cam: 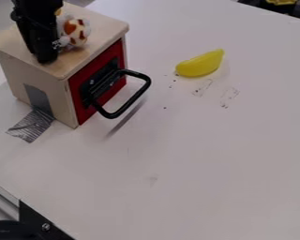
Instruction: Move the white-red toy to the center of the table
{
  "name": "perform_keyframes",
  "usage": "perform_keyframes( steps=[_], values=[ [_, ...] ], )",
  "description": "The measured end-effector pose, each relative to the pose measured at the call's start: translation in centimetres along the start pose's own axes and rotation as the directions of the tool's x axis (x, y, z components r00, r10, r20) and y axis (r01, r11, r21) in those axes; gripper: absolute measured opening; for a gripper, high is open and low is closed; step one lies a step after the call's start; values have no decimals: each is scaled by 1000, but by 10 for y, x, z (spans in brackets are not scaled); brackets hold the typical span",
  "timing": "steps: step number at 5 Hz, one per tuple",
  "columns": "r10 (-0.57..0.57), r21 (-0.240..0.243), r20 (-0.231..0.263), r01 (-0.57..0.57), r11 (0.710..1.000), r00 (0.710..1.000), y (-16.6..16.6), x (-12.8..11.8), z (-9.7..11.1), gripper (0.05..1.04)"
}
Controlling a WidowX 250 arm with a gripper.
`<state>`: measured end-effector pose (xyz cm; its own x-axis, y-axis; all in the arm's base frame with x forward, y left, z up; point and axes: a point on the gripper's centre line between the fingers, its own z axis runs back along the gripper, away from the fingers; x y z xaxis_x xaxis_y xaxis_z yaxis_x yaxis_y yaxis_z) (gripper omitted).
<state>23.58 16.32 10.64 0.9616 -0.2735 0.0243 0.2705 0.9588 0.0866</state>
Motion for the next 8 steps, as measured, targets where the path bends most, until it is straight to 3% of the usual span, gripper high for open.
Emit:
perform_keyframes(
  steps=[1, 2, 3, 5, 6, 7, 8],
  values=[
    [4, -13, 17, -4, 1000, 1000, -5, 0, 7, 159],
    [3, -5, 28, -3, 1000, 1000, -5, 0, 11, 55],
    [-3, -17, 52, 4, 1000, 999, -14, 4, 23, 52],
    [-110, 39, 241, 103, 994, 964, -40, 71, 86, 65],
    [-77, 38, 222, 70, 997, 972, -36, 81, 84, 198],
    [-37, 77, 166, 24, 997, 985, -14, 70, 68, 449],
    [-1, 83, 94, -7, 997, 996, 5, 58, 48, 794]
  ],
)
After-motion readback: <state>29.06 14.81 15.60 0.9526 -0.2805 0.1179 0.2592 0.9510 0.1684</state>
